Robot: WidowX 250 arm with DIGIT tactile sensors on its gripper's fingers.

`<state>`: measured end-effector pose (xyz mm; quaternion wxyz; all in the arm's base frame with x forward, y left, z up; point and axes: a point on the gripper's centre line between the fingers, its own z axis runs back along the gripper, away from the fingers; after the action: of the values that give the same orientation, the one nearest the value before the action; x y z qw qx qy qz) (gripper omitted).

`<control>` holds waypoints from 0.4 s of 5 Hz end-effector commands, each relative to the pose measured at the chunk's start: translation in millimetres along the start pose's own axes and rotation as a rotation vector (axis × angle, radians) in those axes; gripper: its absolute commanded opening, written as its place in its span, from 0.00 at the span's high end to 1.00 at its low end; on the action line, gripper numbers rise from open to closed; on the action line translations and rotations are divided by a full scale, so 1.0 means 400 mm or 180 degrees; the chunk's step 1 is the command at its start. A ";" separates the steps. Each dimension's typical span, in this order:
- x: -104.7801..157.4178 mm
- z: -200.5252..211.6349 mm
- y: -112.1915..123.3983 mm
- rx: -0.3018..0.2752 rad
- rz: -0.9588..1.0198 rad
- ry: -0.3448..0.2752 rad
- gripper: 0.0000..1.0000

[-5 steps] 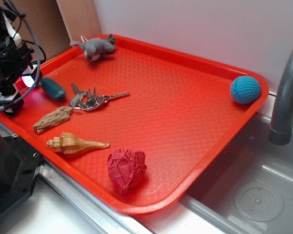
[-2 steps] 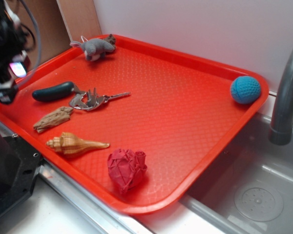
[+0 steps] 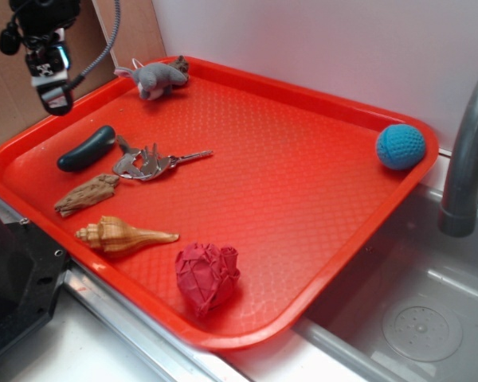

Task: Grab the plastic pickle.

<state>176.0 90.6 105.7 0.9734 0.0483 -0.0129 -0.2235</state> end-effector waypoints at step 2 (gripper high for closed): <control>0.057 -0.059 0.056 0.0381 0.1826 0.0031 0.00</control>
<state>191.5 95.7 72.5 0.9931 0.0903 -0.0079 0.0742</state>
